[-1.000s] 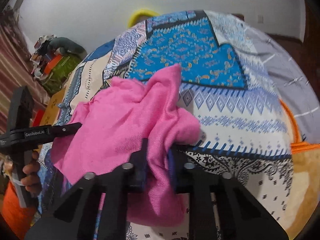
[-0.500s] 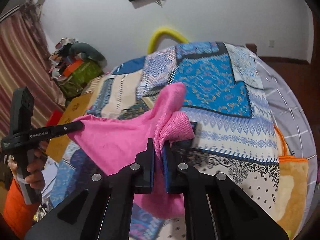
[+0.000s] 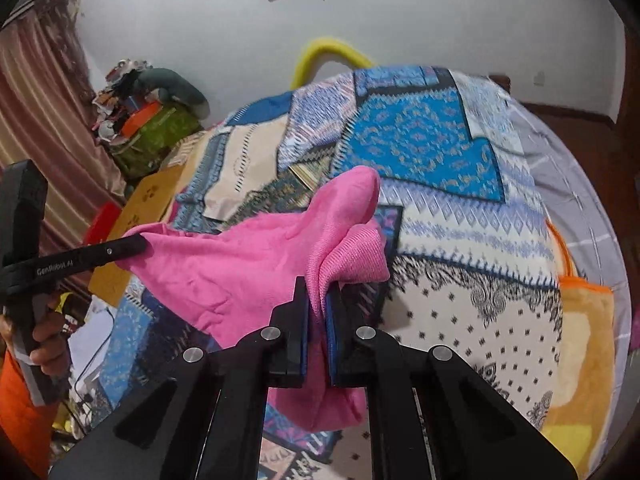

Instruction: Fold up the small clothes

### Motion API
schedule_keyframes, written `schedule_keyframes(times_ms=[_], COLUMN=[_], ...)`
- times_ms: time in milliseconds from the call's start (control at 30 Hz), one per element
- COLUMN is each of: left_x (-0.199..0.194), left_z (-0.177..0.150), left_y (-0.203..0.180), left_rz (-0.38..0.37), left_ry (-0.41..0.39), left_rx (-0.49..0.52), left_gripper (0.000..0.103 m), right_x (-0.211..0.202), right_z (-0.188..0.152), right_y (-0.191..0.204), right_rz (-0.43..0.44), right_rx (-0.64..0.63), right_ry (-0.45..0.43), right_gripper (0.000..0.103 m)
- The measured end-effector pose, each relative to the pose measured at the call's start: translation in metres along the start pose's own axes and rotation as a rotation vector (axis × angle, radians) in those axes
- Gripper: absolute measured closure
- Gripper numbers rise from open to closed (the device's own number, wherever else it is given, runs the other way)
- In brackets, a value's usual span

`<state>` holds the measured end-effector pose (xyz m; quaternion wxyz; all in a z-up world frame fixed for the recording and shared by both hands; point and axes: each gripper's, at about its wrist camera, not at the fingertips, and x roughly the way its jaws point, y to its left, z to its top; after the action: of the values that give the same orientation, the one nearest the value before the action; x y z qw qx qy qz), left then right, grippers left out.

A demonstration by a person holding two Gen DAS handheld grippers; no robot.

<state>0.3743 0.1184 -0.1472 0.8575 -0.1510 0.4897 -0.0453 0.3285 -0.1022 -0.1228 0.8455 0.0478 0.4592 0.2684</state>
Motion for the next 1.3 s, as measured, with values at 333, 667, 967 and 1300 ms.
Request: schedule_keyframes(times_ms=[333,667,967,1300], left_x=[0.063,0.077,0.110,0.123], left_z=[0.007,0.004,-0.001,0.004], left_y=[0.015,0.040,0.028,0.002], left_rz=[0.147,0.010,0.001,-0.077], left_ry=[0.077,0.145,0.184,0.164], left_rx=[0.006,-0.079,-0.014,0.059], left_gripper=[0.059,0.022,0.021,0.077], right_x=[0.024,0.024,0.051,0.068], right_z=[-0.024,-0.041,-0.042,-0.036], right_y=[-0.035,-0.034,-0.033,-0.023], right_rz=[-0.022,-0.044,0.018,0.088], right_rx=[0.027,-0.009,0.038,0.032], right_ry=[0.071,0.087,0.116,0.101], right_gripper=[0.093,0.041,0.041,0.071])
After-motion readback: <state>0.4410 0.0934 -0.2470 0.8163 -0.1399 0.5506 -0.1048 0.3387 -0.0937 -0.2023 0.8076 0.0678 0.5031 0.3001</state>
